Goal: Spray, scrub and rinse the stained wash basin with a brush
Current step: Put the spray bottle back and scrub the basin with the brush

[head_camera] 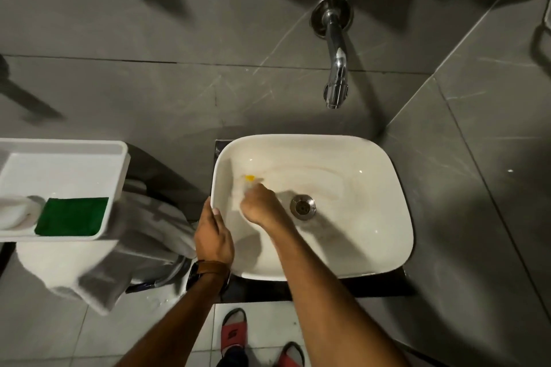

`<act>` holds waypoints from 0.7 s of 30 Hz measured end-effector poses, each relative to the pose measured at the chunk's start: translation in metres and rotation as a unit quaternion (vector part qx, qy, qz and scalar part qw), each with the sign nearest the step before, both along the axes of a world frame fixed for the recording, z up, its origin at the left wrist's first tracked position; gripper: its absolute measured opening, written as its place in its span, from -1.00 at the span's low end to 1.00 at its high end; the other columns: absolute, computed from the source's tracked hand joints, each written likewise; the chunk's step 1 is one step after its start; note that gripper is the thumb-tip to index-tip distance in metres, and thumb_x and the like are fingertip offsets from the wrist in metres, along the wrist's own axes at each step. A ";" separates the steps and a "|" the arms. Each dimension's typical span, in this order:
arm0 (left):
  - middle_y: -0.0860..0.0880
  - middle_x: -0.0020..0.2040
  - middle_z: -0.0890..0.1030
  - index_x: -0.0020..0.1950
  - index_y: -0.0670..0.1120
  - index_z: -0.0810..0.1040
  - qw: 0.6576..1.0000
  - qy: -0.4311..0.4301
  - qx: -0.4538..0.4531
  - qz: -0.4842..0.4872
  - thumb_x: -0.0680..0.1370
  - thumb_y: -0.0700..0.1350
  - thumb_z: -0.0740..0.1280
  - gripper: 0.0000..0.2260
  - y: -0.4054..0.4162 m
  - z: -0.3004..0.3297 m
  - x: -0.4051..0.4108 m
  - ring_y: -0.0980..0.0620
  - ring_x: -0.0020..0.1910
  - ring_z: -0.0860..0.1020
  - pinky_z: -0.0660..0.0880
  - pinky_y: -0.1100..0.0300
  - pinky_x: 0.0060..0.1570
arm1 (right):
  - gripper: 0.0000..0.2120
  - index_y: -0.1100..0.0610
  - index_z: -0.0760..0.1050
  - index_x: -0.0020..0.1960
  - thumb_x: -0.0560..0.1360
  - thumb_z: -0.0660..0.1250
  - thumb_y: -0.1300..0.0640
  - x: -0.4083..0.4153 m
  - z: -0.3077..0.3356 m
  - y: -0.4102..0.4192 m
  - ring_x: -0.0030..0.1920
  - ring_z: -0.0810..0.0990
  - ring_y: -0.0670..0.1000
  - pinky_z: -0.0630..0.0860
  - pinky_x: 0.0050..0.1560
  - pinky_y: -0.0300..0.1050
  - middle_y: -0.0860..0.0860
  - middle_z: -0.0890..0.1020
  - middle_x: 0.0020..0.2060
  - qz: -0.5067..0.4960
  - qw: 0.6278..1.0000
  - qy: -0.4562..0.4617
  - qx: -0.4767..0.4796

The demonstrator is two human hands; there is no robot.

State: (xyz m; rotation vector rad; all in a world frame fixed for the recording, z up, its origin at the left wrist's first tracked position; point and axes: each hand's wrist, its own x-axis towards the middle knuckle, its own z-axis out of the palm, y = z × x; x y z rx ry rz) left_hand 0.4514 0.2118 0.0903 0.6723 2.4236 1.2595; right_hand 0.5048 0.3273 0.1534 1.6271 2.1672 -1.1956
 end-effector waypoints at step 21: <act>0.04 0.11 0.54 0.41 0.05 0.39 0.998 -0.052 0.044 0.013 0.66 0.21 -0.01 -0.56 -0.001 0.006 0.003 -0.01 0.06 0.52 0.45 0.14 -0.02 | -0.65 0.04 0.53 0.24 0.55 0.17 -0.06 0.221 0.048 0.025 0.23 0.60 0.13 0.49 0.15 -0.03 0.06 0.63 0.24 0.099 0.914 -0.378 0.109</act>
